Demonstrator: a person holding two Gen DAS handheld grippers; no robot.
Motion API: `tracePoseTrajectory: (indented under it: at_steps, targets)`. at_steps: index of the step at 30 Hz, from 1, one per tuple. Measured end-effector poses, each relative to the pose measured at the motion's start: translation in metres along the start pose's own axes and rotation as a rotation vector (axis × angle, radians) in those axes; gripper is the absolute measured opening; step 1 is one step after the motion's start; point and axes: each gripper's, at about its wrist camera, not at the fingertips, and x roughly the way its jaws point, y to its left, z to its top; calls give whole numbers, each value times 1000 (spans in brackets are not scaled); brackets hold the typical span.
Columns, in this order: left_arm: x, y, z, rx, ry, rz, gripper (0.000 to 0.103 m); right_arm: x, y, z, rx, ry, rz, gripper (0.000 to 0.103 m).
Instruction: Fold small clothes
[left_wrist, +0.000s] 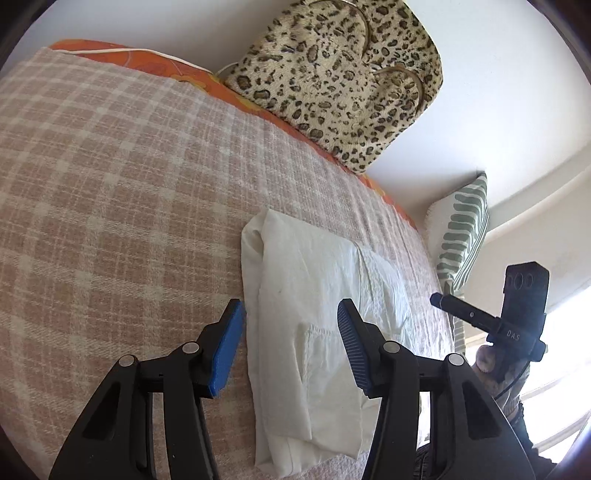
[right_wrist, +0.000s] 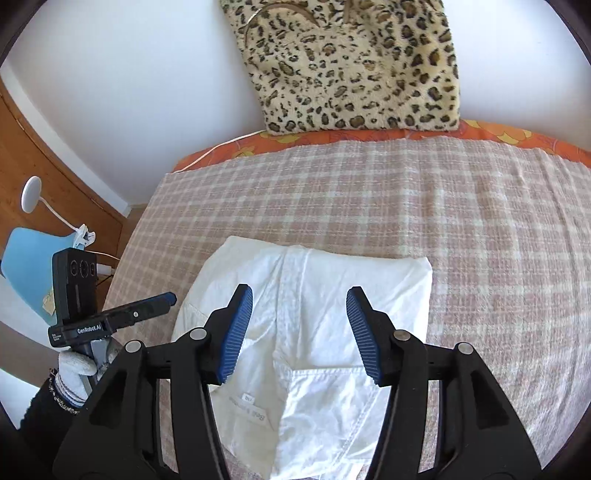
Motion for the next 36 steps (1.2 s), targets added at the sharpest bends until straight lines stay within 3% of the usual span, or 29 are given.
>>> tracePoseTrajectory:
  at_steps: [6,11,14,18,21,22,24,28,36]
  targets:
    - [27,8,10,-72,48,-24,52,-1,-56,-54,146,70,7,57]
    - [45,13,17,-112,75,-36,52,15,-78,-91,260,140,134,58]
    - [51,13,20,-120,77,-39,52,22,-80,-104,302,155,279,57]
    - [57,12,26,-139,60,-39,52,25,-73,-111,291,149,315,60]
    - [62,9,28,-122,52,-45,51,29,-76,-109,330,152,320,57]
    - [64,6,28,-108,57,-38,51,31,-77,-109,337,155,319,50]
    - [66,0,28,-67,52,-10,33,30,-74,-112,331,149,306,41]
    - [64,-13,27,6,35,34,15,15,-61,-114,236,111,243,19]
    - [42,-52,25,113,-24,44,8,-23,-32,-112,60,30,115,14]
